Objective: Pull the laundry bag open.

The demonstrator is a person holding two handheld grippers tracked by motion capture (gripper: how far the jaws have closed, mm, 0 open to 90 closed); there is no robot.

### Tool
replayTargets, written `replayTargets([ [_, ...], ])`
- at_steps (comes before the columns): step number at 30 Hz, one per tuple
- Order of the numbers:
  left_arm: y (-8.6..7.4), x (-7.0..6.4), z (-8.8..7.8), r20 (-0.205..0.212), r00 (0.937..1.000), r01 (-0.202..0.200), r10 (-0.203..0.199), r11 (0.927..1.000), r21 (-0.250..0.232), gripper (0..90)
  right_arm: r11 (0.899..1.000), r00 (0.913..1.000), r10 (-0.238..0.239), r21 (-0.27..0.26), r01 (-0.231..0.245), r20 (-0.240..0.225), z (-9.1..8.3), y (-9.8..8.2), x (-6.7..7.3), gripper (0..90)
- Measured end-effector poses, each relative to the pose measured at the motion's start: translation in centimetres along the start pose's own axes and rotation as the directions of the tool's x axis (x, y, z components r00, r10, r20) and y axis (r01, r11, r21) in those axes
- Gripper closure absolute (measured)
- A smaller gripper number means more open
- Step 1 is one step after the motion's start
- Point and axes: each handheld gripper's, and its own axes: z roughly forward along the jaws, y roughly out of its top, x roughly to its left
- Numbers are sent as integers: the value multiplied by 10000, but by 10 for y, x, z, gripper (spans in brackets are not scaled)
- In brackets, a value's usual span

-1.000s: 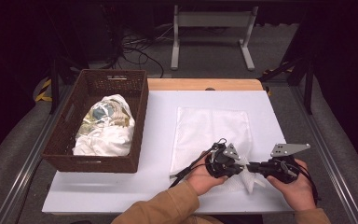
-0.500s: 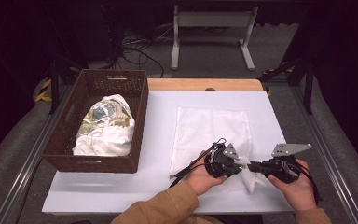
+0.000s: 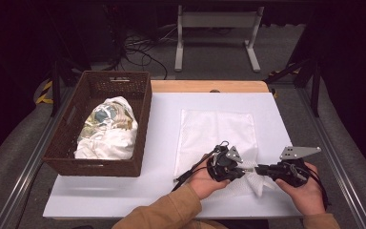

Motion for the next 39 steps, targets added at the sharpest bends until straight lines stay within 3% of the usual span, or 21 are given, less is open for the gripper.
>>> replayTargets([
  [39, -19, 11, -24, 15, 9994, 331, -332, 9993, 153, 867, 9999, 9986, 173, 0, -173, 506, -4, -4, -7, 862],
])
